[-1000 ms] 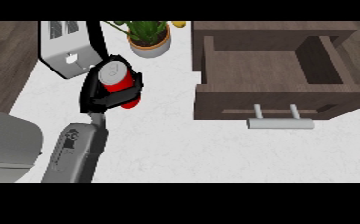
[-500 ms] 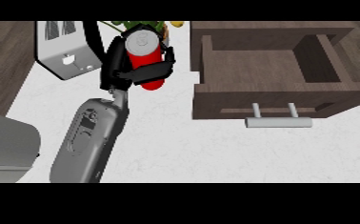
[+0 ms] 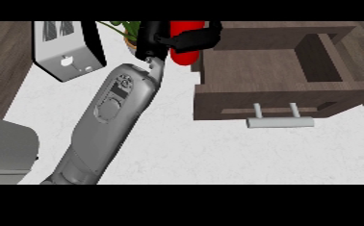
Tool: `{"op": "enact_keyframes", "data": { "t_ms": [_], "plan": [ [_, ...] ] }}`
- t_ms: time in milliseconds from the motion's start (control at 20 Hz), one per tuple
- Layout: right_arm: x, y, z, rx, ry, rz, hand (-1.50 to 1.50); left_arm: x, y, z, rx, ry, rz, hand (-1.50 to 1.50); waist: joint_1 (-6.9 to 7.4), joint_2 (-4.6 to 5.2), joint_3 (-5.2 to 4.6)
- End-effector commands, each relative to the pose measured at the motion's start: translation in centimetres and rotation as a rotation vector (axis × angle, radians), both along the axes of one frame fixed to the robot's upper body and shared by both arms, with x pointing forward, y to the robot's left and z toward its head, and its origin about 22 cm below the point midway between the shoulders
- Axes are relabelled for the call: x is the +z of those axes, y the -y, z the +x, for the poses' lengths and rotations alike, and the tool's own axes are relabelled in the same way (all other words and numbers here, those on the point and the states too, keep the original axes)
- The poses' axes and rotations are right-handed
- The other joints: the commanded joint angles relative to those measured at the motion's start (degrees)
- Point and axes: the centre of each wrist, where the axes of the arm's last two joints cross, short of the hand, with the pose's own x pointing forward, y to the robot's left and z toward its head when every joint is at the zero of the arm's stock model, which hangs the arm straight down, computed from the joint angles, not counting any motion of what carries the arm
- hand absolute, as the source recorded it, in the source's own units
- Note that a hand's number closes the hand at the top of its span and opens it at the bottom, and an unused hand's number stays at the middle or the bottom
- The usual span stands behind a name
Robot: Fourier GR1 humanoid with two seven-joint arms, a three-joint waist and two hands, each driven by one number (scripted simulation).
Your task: Pick up the can, place it into the drawer and close the drawer
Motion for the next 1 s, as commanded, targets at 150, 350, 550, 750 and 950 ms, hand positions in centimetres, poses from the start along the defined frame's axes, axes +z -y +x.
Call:
{"op": "enact_keyframes", "data": {
  "t_ms": [150, 350, 550, 750, 950],
  "plan": [
    [0.2, -0.6, 1.3, 0.013, 0.005, -0.016, -1.50, 4.8, 4.4, 1.7, 0.010, -0.006, 0.011, 1.50, -0.59, 0.23, 0.01],
    [-1.1, -1.0, 0.9, 0.030, -0.003, -0.012, -1.50, 6.3, 5.7, 2.6, 0.023, -0.007, 0.049, 1.50, -0.86, 0.28, 0.04],
    [-0.6, 0.0, 1.3, 0.029, 0.001, 0.002, -1.50, 5.3, 6.9, 2.9, 0.029, -0.022, 0.058, 1.50, -1.37, 0.31, 0.04],
    [-0.6, -0.3, 1.6, 0.024, -0.014, -0.008, -1.50, 5.4, 7.2, 3.7, 0.012, -0.025, 0.086, 1.50, -1.26, 0.35, 0.04],
    [0.0, -0.2, 0.6, 0.014, 0.004, -0.006, -1.50, 6.6, 7.8, 4.2, 0.032, -0.038, 0.097, 1.50, -1.67, 0.35, 0.04]
  ]
}}
